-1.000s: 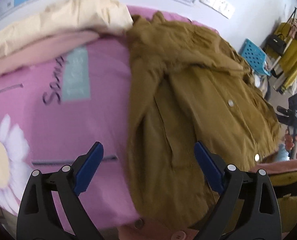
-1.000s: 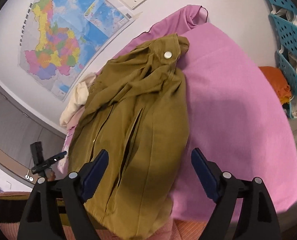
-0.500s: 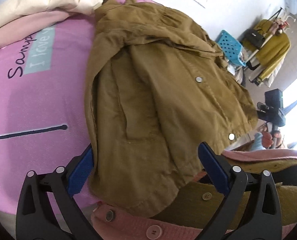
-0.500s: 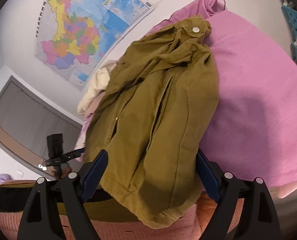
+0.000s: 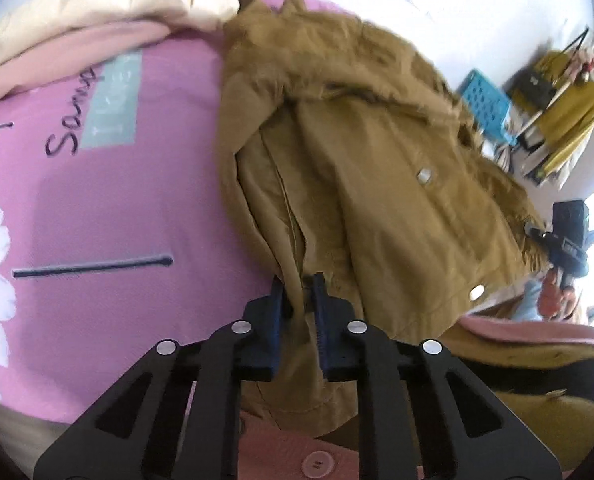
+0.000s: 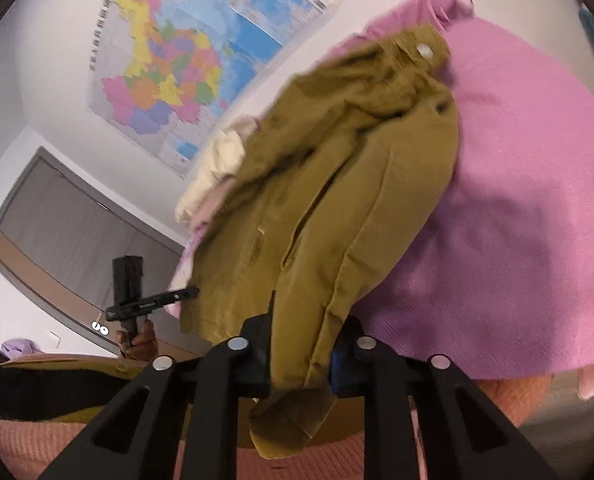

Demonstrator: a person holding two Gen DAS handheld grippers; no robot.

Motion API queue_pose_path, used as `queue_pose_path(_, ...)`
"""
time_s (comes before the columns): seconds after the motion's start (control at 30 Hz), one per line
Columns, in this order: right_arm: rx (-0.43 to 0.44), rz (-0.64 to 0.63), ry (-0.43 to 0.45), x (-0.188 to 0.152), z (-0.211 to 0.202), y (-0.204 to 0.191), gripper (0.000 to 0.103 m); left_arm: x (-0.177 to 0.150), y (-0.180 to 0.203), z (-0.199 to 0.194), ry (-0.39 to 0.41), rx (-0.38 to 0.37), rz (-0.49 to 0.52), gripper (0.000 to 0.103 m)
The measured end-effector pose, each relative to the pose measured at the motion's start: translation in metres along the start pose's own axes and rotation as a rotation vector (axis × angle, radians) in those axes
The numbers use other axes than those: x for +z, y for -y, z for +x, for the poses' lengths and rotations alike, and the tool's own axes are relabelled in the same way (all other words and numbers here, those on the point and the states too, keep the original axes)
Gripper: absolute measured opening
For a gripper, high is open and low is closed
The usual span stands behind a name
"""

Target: Fold large clothes

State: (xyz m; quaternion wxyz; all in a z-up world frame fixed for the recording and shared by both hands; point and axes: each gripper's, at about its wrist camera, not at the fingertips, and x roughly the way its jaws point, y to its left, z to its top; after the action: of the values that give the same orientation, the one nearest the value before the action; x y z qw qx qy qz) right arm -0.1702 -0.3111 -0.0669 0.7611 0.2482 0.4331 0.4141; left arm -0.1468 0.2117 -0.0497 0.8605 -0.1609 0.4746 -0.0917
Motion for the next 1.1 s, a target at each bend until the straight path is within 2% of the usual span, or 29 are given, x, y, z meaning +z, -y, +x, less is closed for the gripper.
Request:
queue_pose_path(0.13, 0.033, -0.025, 0.102, 0.025, -0.018, -0.017, 0.014, 0.014, 0.010, -0.028, 0.085, -0.014, 0.021, 0.012)
queue_pose_path(0.3, 0.093, -0.014, 0.145, 0.062, -0.024, -0.025, 0.014, 0.028, 0.015, -0.047, 0.137, -0.004, 0.020, 0.007)
queue_pose_path(0.53, 0.099, 0.027, 0.204, 0.122, -0.022, -0.027, 0.014, 0.070, 0.002, -0.066, 0.194, -0.023, -0.045, 0.007)
queue_pose_path(0.87, 0.108, 0.113, 0.212, 0.196, -0.001, -0.011, 0.014, 0.154, 0.008, -0.076, 0.228, 0.038, 0.004, 0.010)
queue_pose_path(0.97, 0.090, 0.138, 0.217, 0.214, 0.005, -0.005, 0.015, 0.180, 0.002, -0.079, 0.269, 0.079, -0.011, 0.007)
queue_pose_path(1.1, 0.080, 0.162, 0.204, 0.233, 0.017, 0.002, 0.014, 0.204, -0.003, -0.077, 0.278, 0.069, -0.013, 0.007)
